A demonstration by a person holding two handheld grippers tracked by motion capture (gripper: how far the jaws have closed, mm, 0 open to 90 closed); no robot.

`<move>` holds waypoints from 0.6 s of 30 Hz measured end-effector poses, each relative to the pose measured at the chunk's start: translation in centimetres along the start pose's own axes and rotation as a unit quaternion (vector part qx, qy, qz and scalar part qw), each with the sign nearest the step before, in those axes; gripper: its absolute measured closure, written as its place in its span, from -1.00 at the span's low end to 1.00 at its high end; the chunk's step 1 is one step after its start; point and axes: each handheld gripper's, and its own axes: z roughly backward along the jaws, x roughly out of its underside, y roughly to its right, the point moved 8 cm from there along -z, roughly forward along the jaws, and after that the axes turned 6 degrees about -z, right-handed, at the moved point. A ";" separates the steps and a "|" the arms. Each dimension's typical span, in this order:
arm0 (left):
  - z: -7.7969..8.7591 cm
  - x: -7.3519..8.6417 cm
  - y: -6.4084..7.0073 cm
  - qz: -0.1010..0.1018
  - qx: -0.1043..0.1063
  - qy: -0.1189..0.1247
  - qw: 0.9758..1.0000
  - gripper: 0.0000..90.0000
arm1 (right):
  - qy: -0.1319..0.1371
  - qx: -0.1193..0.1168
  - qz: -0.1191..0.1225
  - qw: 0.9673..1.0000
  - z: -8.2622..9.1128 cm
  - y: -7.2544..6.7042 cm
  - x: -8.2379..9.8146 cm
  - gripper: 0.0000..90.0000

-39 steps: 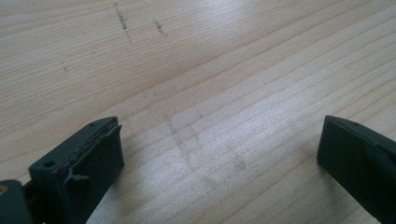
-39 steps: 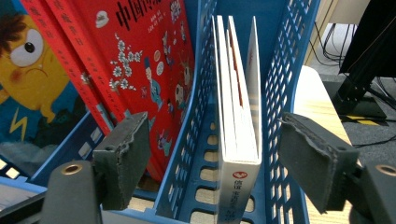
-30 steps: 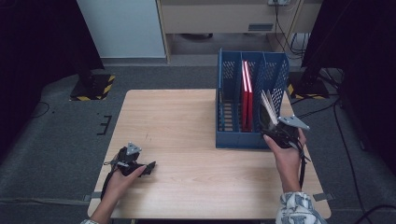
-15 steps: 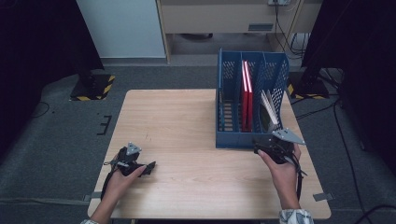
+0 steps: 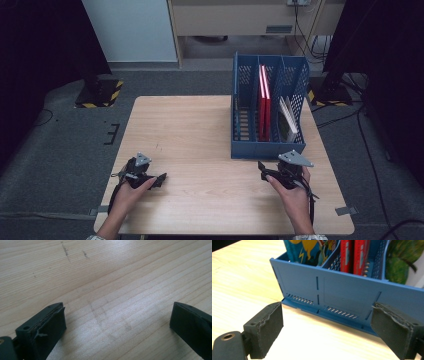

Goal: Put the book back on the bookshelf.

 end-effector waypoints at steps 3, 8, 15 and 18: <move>0.0 0.0 0.0 0.000 0.000 0.000 1.000 -1.00 | -0.005 -0.006 0.001 1.000 -0.2 -0.4 0.3 -0.76; 0.0 0.0 0.0 0.000 0.000 0.000 1.000 -1.00 | -0.020 -0.015 0.007 1.000 -0.8 -1.0 0.9 -0.77; 0.0 0.0 0.0 0.000 0.000 0.000 1.000 -1.00 | -0.034 -0.029 0.015 0.999 -1.4 -2.0 1.5 -0.77; 0.0 0.0 0.0 0.000 0.000 0.000 1.000 -1.00 | -0.043 -0.038 0.018 0.998 -1.6 -2.8 1.8 -0.77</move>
